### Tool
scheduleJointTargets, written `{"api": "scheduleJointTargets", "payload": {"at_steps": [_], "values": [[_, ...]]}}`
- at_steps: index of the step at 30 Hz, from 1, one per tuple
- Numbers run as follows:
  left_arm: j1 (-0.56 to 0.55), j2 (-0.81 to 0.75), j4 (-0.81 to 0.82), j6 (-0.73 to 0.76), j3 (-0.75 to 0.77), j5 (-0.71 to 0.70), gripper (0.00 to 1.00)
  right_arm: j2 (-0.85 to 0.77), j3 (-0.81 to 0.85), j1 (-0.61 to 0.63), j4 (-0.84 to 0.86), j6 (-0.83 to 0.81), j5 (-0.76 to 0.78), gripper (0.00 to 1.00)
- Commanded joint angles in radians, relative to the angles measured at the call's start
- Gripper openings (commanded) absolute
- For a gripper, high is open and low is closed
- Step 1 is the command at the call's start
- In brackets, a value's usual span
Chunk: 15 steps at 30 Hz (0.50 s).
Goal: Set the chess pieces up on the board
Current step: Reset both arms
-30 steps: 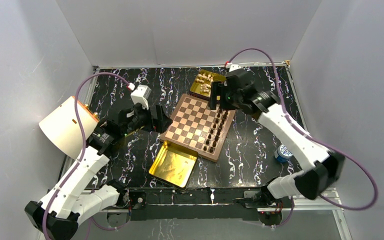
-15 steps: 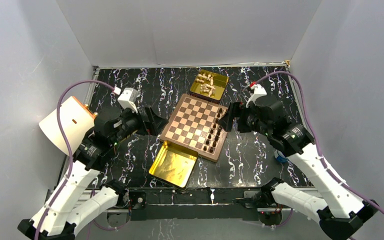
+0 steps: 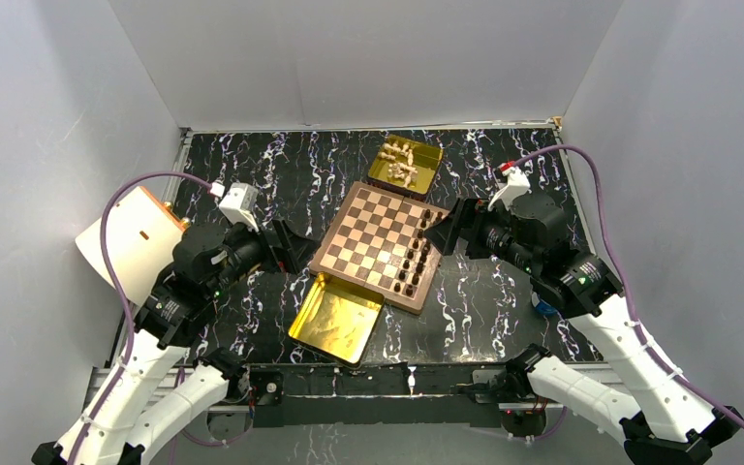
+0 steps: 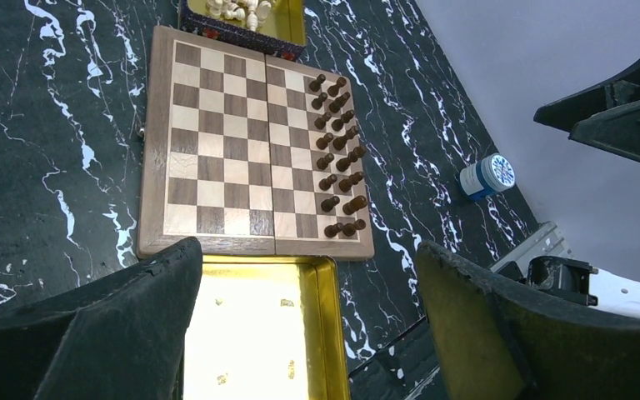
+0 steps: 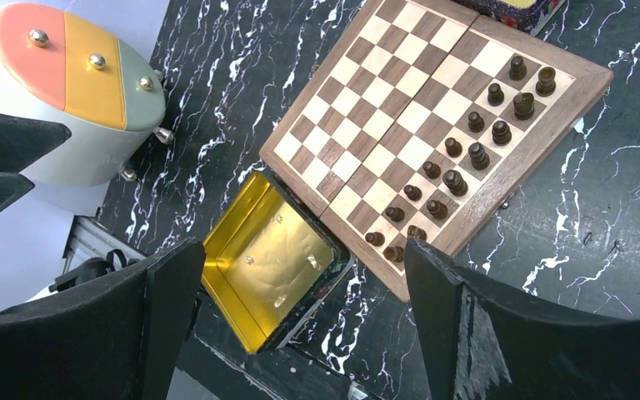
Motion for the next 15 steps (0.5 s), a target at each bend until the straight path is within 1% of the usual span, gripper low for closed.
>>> {"api": "scheduleJointTargets", "payload": {"at_steps": [1, 9, 15], "values": [[0.004, -0.012, 0.042, 0.006, 0.045, -0.009, 0.96, -0.009, 0.005, -0.006, 0.062, 0.014, 0.014, 0.99], [0.004, -0.020, 0.084, -0.015, 0.049, 0.002, 0.96, 0.000, -0.002, -0.005, 0.053, 0.019, 0.013, 0.99], [0.004, -0.028, 0.101, -0.025, 0.051, -0.021, 0.96, 0.003, 0.000, -0.006, 0.053, 0.018, 0.009, 0.99]]}}
